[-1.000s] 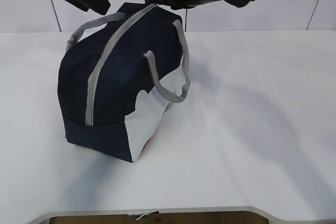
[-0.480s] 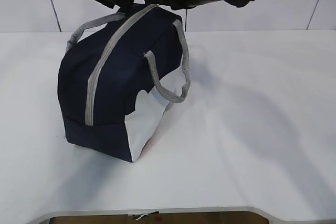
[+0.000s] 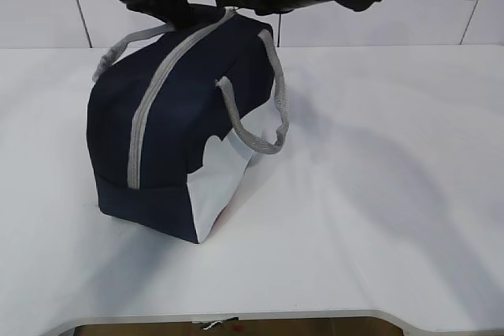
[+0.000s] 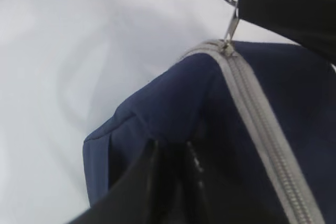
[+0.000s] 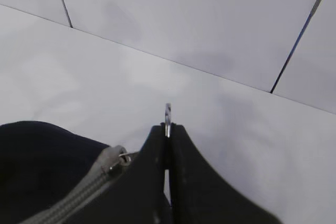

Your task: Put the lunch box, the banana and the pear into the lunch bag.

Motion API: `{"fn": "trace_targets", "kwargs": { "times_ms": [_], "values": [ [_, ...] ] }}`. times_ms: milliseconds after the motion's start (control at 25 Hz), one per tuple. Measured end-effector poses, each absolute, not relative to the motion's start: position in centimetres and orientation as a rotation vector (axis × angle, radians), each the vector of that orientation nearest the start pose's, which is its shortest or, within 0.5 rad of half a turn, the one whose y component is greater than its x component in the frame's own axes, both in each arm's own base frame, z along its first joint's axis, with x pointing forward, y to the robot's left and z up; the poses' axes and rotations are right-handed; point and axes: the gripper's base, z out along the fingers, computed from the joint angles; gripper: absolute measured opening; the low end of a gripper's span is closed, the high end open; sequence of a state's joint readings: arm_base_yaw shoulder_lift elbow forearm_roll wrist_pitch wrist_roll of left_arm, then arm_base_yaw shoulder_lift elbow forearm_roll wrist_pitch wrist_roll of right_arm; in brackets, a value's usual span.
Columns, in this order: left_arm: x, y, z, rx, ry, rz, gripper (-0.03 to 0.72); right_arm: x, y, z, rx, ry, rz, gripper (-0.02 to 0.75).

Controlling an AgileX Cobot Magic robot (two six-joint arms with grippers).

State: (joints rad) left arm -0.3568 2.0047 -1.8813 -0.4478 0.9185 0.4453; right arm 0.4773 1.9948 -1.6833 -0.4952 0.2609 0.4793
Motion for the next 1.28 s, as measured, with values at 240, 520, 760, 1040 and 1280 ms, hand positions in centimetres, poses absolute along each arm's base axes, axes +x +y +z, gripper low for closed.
{"fn": "trace_targets", "kwargs": {
  "times_ms": [240,520,760,1040,1280],
  "values": [
    [41.7,-19.0,30.9,0.899,2.293,-0.489,0.025,43.3,21.1,29.0,-0.403,1.986,0.178,0.017],
    [41.2,-19.0,31.3,1.01,2.256,-0.478,0.021,43.6,20.6,29.0,-0.39,1.988,0.174,0.017],
    [41.0,-18.9,32.0,1.021,2.23,-0.471,0.02,44.2,19.9,28.7,-0.325,1.993,0.213,0.017],
    [41.0,-19.0,32.0,1.038,2.214,-0.466,0.019,44.9,20.1,27.1,-0.247,2.04,0.277,0.017],
    [41.0,-18.9,32.0,1.061,2.215,-0.448,0.018,45.1,20.4,26.2,-0.142,2.082,0.372,0.017]
  ]
}}
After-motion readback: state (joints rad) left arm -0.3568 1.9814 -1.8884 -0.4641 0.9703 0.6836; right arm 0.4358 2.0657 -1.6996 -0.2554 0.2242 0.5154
